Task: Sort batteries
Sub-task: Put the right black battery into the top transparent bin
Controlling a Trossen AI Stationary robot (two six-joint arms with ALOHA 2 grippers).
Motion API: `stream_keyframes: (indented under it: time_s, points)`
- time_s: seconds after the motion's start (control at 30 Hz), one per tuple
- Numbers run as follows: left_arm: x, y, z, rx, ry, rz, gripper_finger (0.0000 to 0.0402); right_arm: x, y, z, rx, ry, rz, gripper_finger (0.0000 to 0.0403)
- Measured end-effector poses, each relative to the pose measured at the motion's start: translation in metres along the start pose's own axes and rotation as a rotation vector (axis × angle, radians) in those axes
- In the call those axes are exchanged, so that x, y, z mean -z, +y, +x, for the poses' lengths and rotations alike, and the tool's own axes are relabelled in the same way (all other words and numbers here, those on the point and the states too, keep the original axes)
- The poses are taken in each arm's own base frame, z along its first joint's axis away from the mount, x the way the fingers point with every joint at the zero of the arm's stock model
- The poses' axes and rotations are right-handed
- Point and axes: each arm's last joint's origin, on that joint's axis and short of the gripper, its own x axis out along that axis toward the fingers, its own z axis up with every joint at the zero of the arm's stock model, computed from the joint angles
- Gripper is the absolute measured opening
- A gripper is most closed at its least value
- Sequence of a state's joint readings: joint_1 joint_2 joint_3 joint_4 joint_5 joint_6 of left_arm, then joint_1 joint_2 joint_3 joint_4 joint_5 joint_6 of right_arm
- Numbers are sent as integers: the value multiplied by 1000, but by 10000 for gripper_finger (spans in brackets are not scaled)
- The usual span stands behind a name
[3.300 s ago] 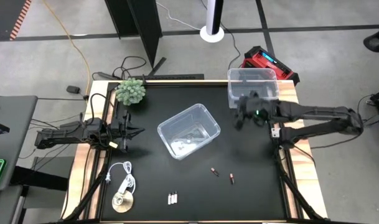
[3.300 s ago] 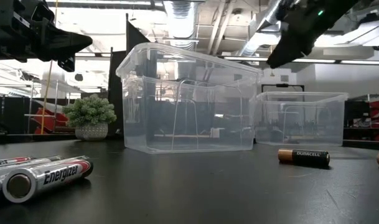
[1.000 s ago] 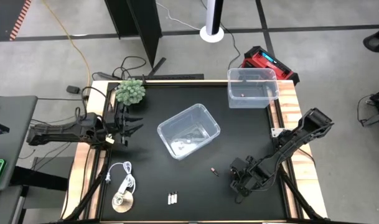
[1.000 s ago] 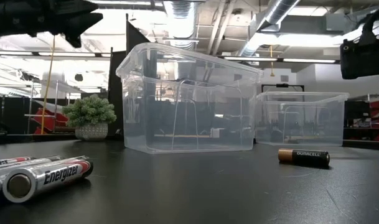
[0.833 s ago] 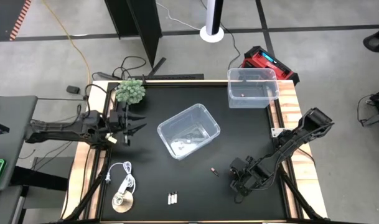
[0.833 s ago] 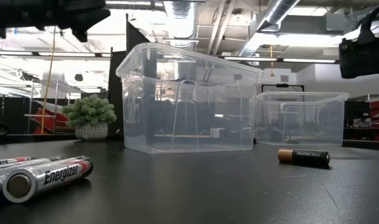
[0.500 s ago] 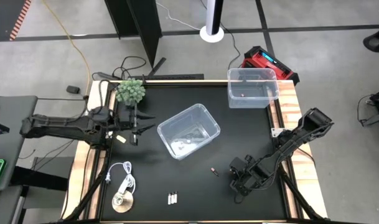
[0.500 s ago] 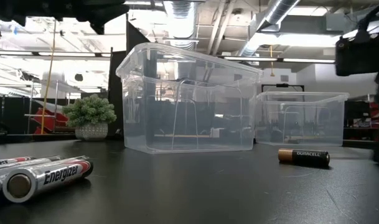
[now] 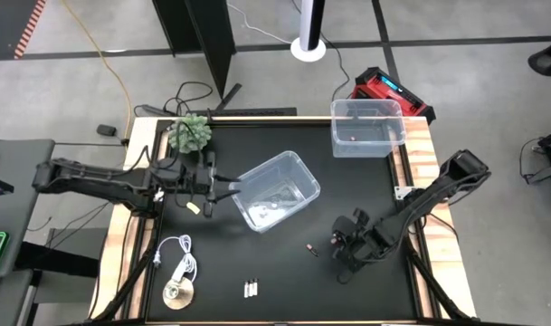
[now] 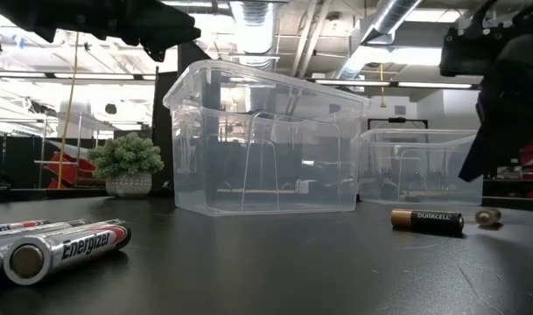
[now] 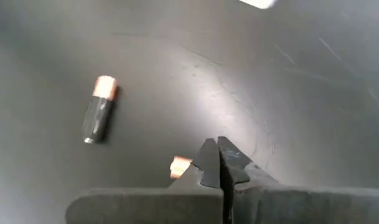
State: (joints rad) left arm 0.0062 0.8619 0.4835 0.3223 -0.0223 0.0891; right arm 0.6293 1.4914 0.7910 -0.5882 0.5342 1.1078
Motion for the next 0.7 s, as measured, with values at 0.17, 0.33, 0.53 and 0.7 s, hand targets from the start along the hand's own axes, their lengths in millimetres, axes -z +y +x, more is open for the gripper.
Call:
stream_keyframes:
  time_s: [0.17,0.33,0.53,0.7]
  points:
    - [0,-6,1,28,-8,5,136,-6,-3,-5,-18,-2,-265,38]
    - [-1,-9,1,38,-10,2,136,-14,-8,2,-50,56,-527,135]
    - [-1,-13,1,52,-11,-3,136,-22,-12,22,-90,146,-717,236]
    - [-1,-15,0,60,-11,-3,136,-35,-15,38,-114,198,-782,239]
